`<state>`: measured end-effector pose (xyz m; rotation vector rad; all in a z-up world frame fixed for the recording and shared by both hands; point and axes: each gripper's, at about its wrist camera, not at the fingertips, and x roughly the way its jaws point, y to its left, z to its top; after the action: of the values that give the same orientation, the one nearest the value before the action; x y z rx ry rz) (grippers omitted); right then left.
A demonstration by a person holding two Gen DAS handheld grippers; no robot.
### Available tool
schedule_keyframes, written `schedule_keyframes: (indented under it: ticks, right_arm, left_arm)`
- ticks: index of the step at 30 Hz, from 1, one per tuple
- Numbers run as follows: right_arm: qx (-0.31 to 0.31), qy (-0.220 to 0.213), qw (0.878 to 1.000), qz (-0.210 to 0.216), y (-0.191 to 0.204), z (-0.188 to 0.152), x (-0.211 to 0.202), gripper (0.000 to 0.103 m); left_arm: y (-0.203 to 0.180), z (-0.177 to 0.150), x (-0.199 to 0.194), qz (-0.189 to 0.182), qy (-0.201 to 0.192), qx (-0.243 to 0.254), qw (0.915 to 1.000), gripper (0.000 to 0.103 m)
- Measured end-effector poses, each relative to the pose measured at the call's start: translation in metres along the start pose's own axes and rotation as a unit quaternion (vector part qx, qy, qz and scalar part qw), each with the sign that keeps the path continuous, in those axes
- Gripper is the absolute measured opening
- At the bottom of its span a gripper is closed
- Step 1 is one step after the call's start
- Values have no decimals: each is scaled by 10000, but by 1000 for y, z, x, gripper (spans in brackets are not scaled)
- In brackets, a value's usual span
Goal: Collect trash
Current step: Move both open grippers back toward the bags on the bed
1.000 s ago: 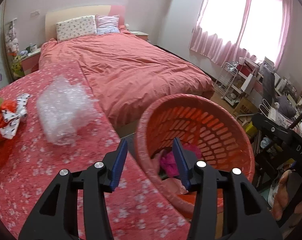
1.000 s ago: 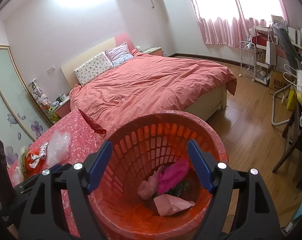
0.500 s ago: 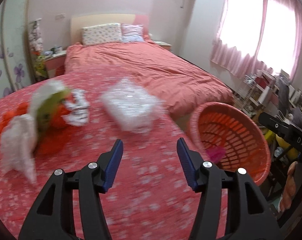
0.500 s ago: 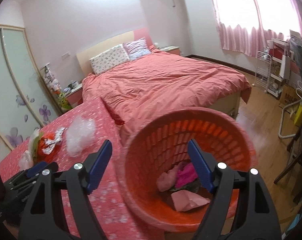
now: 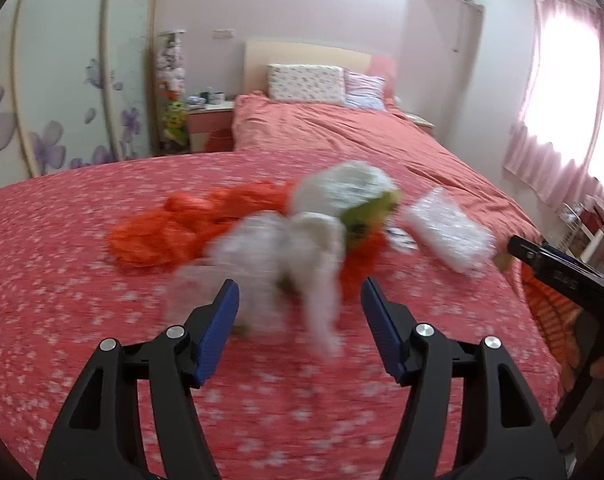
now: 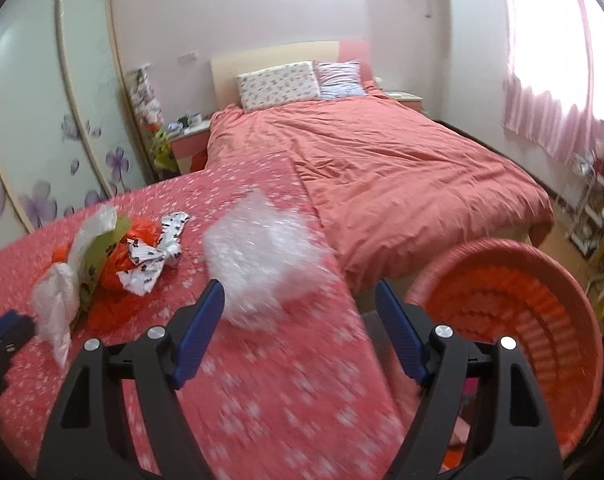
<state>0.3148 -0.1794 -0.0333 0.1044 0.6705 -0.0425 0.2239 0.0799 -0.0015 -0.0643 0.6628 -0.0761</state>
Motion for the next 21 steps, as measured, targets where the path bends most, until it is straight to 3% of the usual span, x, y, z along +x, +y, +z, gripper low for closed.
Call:
schedule_keyframes:
  ticks: [7, 14, 16, 21]
  right_arm:
    - [-469, 243, 9983, -252, 44, 17, 53, 76]
    - [-519, 800, 9945, -438, 51, 17, 89, 77]
    - [-464, 881, 9942, -407, 49, 16, 92, 72]
    - [-295, 920, 9945, -392, 43, 14, 91, 46]
  left_arm:
    - [34, -3, 9, 208, 58, -265, 9994, 64]
    - [54, -7, 9, 288, 79, -398, 9988, 64]
    - [56, -7, 9, 279, 81, -417, 9987, 64]
    - [57, -5, 12, 230, 92, -462, 9986, 64]
